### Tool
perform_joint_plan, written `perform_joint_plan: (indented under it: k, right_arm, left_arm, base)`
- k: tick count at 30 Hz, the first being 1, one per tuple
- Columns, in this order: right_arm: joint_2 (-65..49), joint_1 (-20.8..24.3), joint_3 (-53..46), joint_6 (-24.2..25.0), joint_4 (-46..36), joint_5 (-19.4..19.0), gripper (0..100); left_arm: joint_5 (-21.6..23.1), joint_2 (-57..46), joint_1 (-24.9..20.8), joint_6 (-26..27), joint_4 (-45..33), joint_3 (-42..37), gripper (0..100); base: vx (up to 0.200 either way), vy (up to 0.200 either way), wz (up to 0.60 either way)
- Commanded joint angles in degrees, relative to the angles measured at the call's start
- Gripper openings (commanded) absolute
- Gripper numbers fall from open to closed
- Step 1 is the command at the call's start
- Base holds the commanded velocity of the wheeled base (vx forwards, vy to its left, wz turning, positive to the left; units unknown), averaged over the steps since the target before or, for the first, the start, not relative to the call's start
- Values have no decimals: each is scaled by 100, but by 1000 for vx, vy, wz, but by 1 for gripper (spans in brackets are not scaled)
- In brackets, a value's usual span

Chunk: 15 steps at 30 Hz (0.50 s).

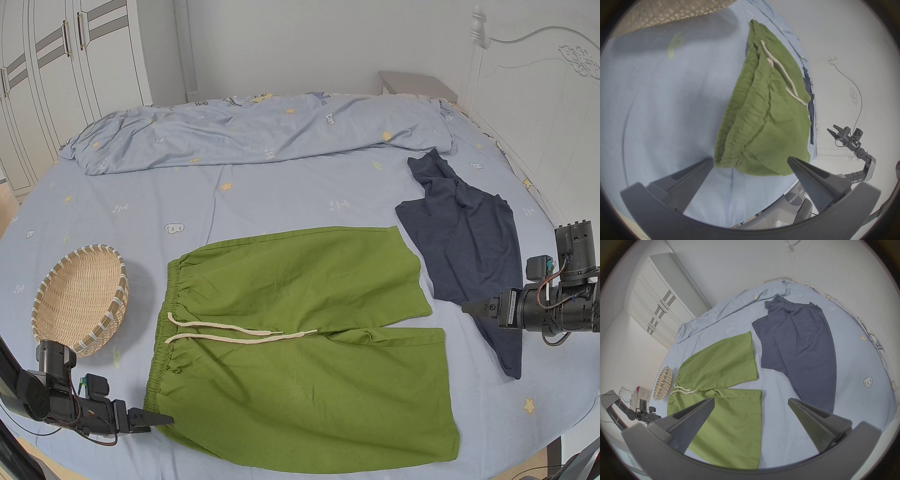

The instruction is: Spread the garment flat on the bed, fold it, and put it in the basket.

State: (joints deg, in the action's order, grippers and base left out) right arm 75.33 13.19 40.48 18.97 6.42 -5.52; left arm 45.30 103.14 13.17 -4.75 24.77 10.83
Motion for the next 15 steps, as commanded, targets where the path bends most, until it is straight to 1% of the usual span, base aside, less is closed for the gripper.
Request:
perform_joint_plan:
  k: [1,14,15]
  right_arm:
    - [8,8,-32,2,8,-1,100]
    - [8,-1,-41,-7,8,-1,100]
    - [8,-1,-41,-7,8,-1,100]
  left_arm:
    - [40,188,19,-17,72,183,100]
    - [49,426,-86,-17,529,209,100]
    - [49,470,-86,-17,546,209,0]
  base:
    - [0,0,0]
    - [0,0,0]
    - [0,0,0]
